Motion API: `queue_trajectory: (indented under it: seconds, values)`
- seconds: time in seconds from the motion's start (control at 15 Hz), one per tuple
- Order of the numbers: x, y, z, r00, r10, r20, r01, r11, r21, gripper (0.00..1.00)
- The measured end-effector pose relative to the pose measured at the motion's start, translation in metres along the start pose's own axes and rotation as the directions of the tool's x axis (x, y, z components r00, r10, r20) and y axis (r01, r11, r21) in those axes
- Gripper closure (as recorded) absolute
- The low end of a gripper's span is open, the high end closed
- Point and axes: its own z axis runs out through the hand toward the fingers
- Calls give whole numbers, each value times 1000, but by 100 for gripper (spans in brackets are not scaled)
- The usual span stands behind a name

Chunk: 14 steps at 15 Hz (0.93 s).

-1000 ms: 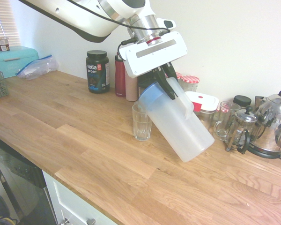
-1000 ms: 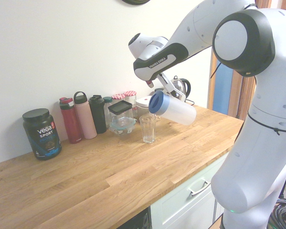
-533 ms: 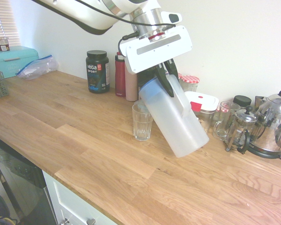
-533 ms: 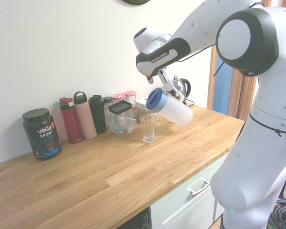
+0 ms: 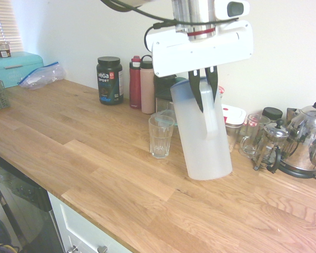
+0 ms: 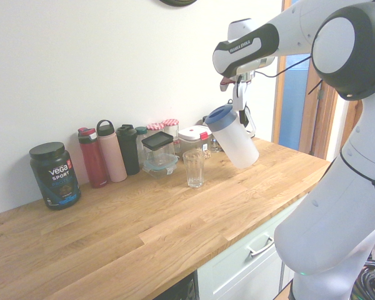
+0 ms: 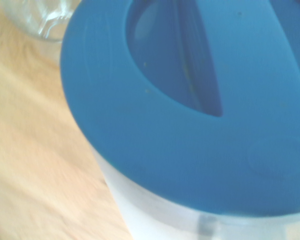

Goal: Pour me some water

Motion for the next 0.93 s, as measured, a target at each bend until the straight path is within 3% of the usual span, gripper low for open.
queue_trajectory:
  seconds: [0.2, 0.47, 0.73, 0.93]
  values:
    - [-6, -17, 14, 988, 157, -7, -156, 985, 67, 100]
    - [-19, -34, 10, 938, 341, -59, -331, 934, 131, 100]
    - [-70, -48, -7, 855, 504, -120, -481, 858, 179, 100]
    - [-111, -58, -29, 772, 608, -187, -573, 792, 211, 100]
